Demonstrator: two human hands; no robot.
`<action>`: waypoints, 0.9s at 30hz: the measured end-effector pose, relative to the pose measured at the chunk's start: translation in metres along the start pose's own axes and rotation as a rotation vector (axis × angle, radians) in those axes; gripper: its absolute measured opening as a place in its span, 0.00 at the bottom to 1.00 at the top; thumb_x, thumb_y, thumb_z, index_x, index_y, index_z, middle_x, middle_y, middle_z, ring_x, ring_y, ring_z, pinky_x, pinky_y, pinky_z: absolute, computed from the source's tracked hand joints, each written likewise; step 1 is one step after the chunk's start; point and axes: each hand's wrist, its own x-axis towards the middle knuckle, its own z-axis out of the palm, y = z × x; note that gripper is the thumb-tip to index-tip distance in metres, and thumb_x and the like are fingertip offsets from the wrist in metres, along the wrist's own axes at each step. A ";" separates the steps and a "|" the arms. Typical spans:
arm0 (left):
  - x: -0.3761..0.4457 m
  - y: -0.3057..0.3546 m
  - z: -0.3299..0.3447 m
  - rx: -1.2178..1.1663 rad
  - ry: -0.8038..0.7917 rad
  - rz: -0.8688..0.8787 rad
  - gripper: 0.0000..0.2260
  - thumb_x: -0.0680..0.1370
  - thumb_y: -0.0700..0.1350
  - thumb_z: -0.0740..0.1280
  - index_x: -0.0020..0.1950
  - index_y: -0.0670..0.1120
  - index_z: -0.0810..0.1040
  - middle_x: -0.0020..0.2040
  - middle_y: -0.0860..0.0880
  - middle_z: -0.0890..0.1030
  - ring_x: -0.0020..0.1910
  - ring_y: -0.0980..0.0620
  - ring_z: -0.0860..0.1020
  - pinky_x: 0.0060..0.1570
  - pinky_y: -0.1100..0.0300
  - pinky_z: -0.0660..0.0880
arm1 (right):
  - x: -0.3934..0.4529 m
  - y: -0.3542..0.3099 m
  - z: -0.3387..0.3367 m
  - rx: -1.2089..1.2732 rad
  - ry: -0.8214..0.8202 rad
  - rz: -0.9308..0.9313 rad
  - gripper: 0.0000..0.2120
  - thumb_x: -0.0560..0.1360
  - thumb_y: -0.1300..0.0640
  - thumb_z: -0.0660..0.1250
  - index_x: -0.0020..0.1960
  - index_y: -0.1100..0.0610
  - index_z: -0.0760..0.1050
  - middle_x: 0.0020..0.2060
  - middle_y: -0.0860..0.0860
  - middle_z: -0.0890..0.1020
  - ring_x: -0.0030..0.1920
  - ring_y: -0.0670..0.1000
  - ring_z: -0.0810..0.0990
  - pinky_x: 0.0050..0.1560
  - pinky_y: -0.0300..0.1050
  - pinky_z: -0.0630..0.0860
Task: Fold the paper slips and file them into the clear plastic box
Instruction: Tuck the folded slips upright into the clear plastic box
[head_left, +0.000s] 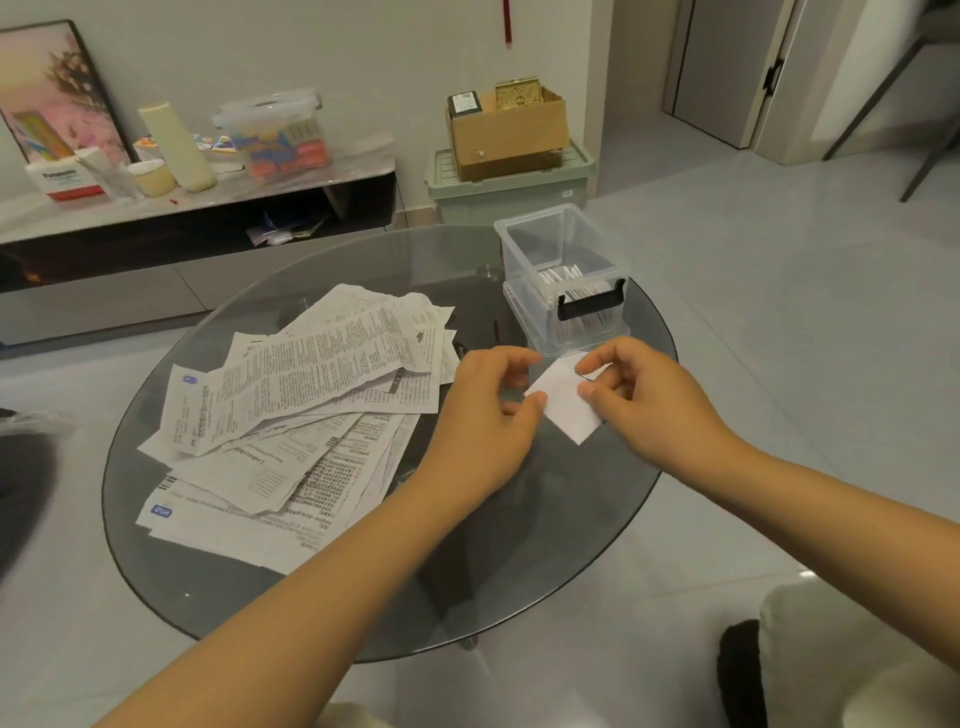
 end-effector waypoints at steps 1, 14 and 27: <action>0.004 -0.002 0.005 0.070 -0.037 0.058 0.12 0.76 0.39 0.66 0.58 0.49 0.75 0.57 0.51 0.72 0.54 0.61 0.73 0.52 0.68 0.72 | 0.006 0.004 -0.005 -0.037 0.026 -0.005 0.05 0.76 0.59 0.65 0.48 0.49 0.73 0.35 0.48 0.77 0.34 0.43 0.73 0.34 0.35 0.67; 0.027 -0.018 0.033 0.543 -0.212 0.133 0.22 0.76 0.53 0.57 0.68 0.49 0.72 0.62 0.47 0.72 0.64 0.48 0.67 0.63 0.55 0.57 | 0.047 0.037 -0.003 -0.401 0.086 -0.058 0.09 0.75 0.58 0.66 0.54 0.57 0.80 0.50 0.53 0.80 0.54 0.53 0.73 0.49 0.40 0.66; 0.036 -0.015 0.025 0.574 -0.200 0.213 0.10 0.75 0.52 0.68 0.54 0.53 0.81 0.50 0.54 0.79 0.54 0.54 0.73 0.55 0.59 0.58 | 0.028 0.034 -0.011 -0.581 -0.114 -0.222 0.20 0.76 0.49 0.65 0.66 0.54 0.72 0.59 0.50 0.76 0.60 0.51 0.68 0.60 0.41 0.64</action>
